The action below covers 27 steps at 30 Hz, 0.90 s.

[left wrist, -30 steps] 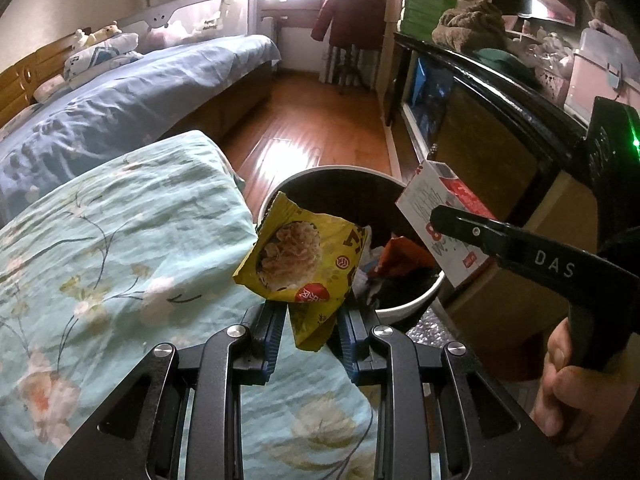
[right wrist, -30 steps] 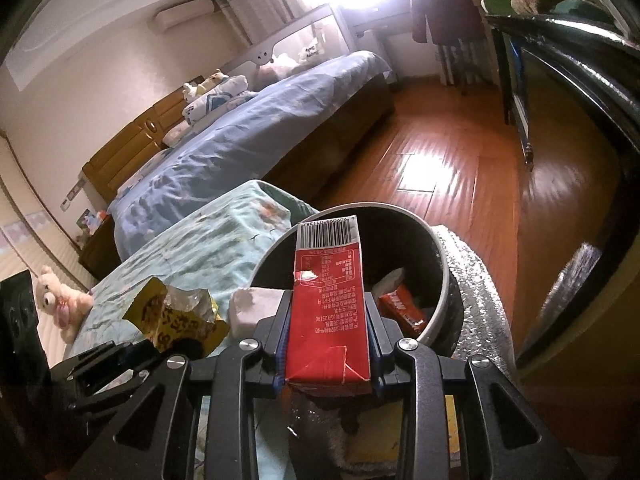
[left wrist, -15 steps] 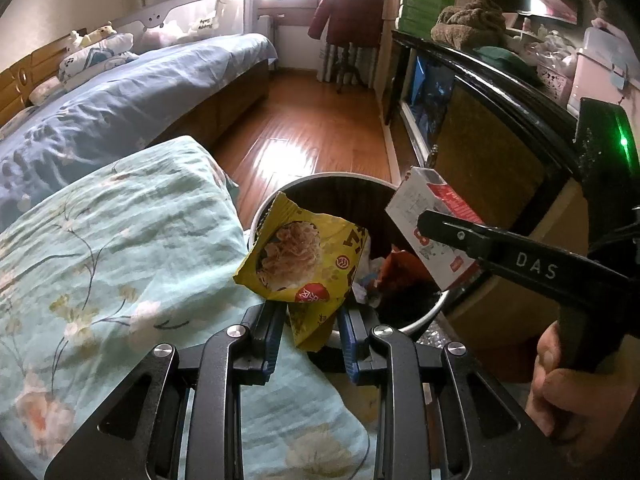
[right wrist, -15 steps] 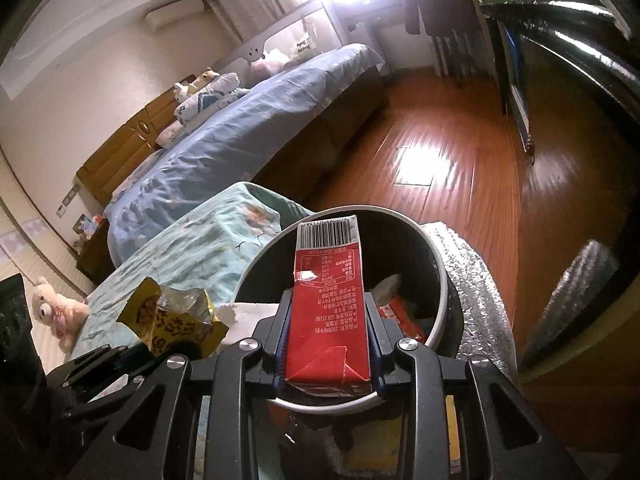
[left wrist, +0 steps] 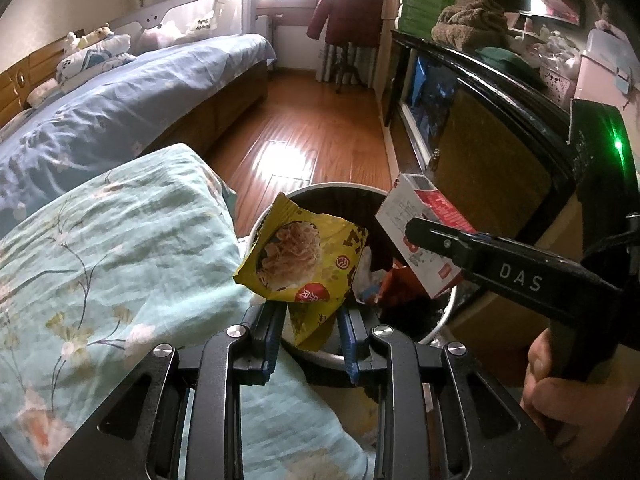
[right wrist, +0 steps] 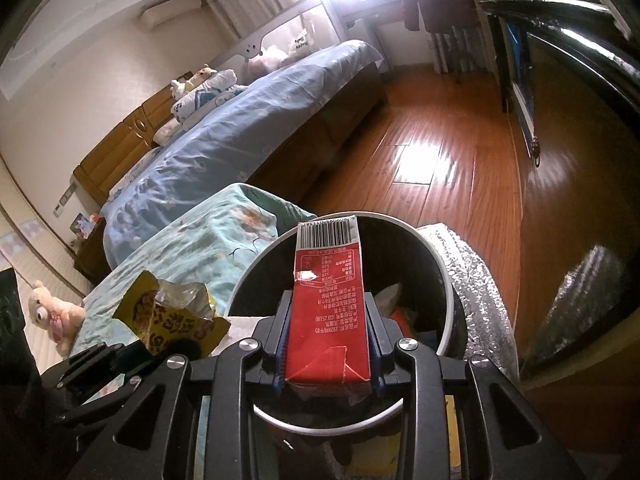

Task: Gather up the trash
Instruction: 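Carry the yellow wrapper and red-white carton over the bin opening, then open both grippers over the bin to drop the wrapper and carton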

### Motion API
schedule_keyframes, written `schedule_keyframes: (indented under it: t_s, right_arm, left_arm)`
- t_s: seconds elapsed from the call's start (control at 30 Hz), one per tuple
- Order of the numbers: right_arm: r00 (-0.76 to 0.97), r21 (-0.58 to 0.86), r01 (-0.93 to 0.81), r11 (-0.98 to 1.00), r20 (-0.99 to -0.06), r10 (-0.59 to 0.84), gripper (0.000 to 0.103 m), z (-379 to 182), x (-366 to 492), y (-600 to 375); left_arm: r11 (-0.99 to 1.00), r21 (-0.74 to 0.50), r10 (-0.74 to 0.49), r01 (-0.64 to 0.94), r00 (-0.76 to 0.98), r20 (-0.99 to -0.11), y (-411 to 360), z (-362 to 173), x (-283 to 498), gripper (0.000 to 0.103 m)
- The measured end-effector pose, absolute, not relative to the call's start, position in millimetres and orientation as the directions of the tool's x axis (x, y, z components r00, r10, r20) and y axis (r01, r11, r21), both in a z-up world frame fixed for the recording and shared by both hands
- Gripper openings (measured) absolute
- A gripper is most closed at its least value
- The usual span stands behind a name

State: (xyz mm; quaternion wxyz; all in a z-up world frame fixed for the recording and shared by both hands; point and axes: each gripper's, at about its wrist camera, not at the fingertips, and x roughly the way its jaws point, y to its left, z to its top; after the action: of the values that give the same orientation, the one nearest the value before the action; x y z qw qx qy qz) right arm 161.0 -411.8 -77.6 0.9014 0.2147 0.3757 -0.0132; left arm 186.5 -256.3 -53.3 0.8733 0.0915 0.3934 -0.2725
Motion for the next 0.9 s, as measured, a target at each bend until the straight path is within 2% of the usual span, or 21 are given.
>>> schedule_keyframes:
  t_s: [0.9]
  right_arm:
    - [0.690,0.358,0.200,0.912,-0.712,0.128,0.032,-84.6,177.3,-418.6]
  left_arm:
    - [0.833,-0.048,-0.391,0.551,0.525,-0.756,-270.3,-57.9,198.1,0.024]
